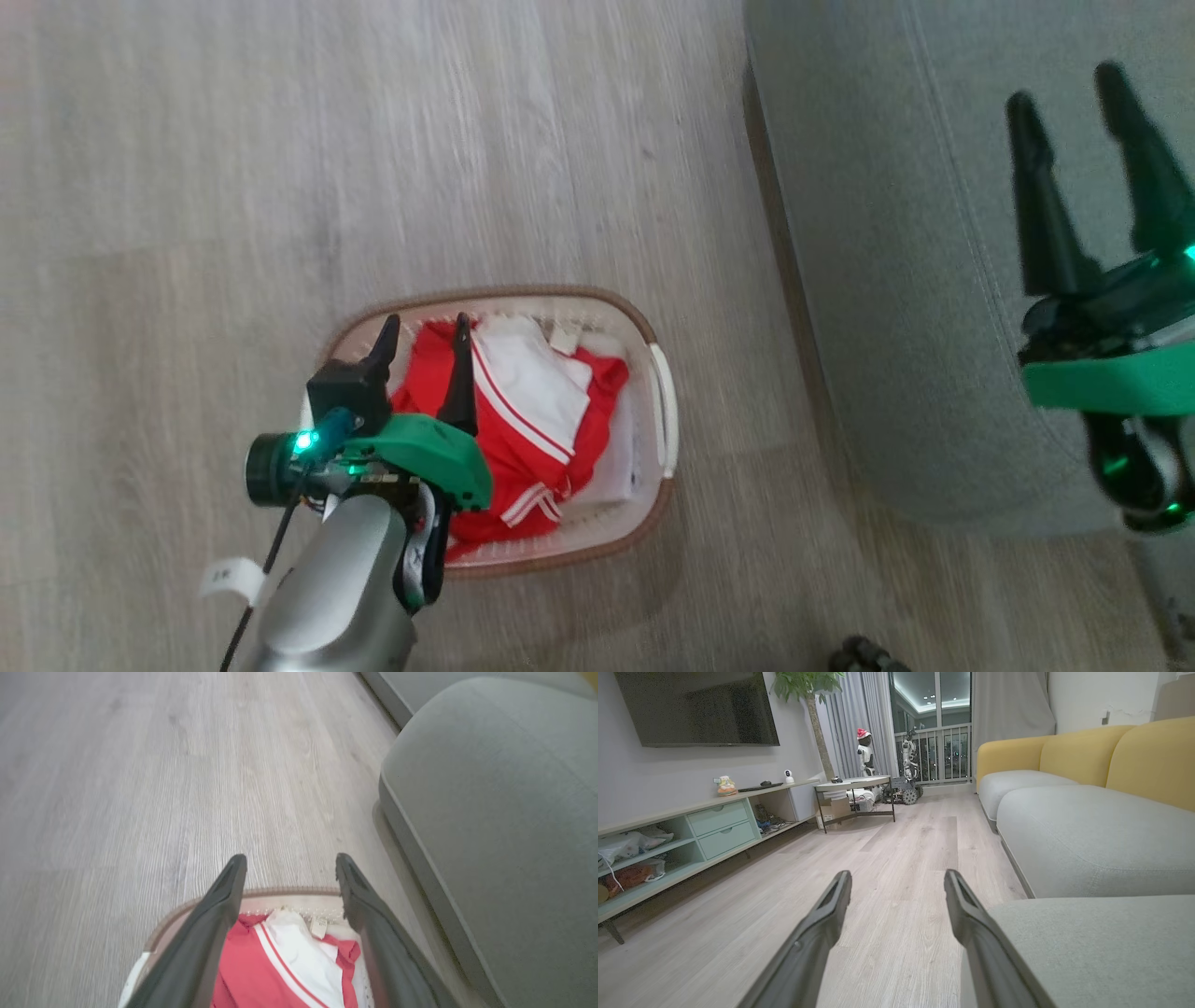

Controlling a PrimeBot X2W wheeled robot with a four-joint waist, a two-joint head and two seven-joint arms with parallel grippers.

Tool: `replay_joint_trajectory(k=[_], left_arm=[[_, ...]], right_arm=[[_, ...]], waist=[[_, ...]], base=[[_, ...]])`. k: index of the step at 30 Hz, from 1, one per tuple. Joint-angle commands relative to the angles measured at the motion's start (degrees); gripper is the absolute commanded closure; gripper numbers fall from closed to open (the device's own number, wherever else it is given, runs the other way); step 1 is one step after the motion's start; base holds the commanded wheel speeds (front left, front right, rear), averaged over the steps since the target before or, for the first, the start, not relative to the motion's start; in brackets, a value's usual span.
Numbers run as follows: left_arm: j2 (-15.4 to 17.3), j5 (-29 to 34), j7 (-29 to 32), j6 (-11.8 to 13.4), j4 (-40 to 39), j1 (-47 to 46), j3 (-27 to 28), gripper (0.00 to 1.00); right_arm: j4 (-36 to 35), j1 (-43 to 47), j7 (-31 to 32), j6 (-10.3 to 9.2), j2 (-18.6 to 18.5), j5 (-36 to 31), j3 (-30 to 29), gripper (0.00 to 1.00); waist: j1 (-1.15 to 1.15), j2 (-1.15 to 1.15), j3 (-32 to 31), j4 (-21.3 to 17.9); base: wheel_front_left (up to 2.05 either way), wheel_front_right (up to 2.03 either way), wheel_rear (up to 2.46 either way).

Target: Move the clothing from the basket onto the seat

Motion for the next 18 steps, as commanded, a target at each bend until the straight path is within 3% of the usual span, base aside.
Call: replay_joint_trajectory(k=[1, 18], left_arm=[[0.51, -0.92, -0.54, 0.31, 0.63, -1.68, 1.05, 0.0], [0.51, -12.48, -0.54, -0.12, 28.86, -18.6, -4.41, 0.0]], right_arm=[[-2.73, -1.03, -0.36, -0.01, -1.82, 0.53, -0.28, 0.0], [-11.29, -7.53, -0.36, -0.01, -2.04, 4.84, -5.55, 0.0]], waist=[[-0.01, 0.0, 3.12, -1.81], [-0.01, 0.0, 19.0, -6.94]], base=[[0.0, 0.0, 0.0], [0.0, 0.0, 0.0]])
